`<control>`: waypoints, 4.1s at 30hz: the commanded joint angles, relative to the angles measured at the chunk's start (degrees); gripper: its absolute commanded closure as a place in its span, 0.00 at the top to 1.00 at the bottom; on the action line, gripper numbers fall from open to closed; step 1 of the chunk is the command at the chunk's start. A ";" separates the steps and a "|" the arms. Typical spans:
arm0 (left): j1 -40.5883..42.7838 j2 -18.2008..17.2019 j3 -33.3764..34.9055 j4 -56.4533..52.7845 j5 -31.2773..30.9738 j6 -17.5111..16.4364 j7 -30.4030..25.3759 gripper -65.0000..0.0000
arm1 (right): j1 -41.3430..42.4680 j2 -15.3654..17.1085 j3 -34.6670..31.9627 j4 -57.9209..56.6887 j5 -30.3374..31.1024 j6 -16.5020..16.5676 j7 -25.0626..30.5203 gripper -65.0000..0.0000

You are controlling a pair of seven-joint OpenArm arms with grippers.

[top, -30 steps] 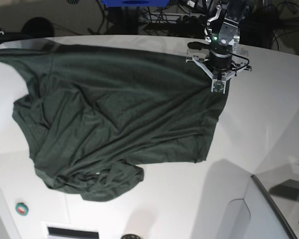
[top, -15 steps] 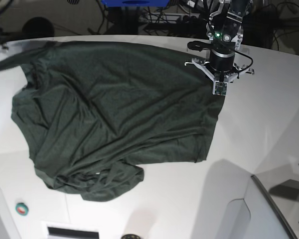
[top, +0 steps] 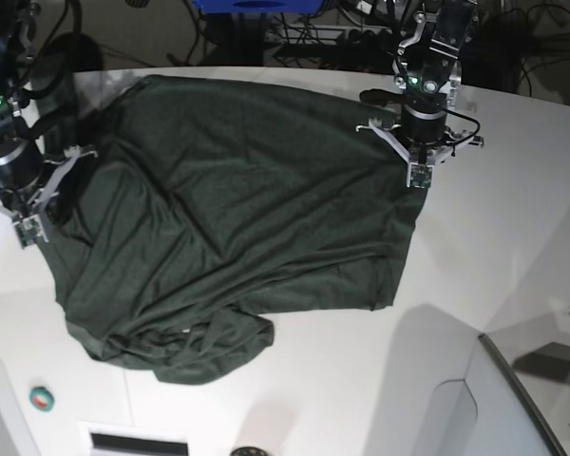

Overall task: Layout the t-shirt on the table in an organized manner, then fold the t-shirt properly
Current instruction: 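Grasp the shirt edge with the right gripper and pull it outward, then hold the shirt with both grippers and stretch it apart, then slide the left gripper along the shirt edge while the right holds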

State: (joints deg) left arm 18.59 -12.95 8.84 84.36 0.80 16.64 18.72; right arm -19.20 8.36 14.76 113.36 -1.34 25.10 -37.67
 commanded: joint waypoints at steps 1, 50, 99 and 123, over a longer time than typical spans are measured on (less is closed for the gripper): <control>-0.17 -0.46 -0.09 0.87 0.48 0.63 -1.09 0.00 | 0.61 0.56 -1.01 1.06 0.25 -0.36 1.23 0.00; -1.67 -1.34 -0.01 -7.39 0.48 0.63 -1.36 0.00 | -9.06 -2.87 -13.31 -19.08 0.33 -0.36 -1.23 0.21; -15.03 1.83 1.31 -6.42 0.39 0.37 2.07 0.00 | 18.89 5.57 0.93 -37.27 0.33 -0.44 1.23 0.01; -34.46 0.95 2.98 -33.94 0.56 0.54 1.72 0.00 | 22.59 10.06 1.02 -52.39 0.25 -0.71 4.75 0.01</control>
State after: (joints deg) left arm -14.44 -11.64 11.88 49.54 0.95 16.51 21.43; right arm 2.72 17.76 15.81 60.23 -0.49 24.53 -32.49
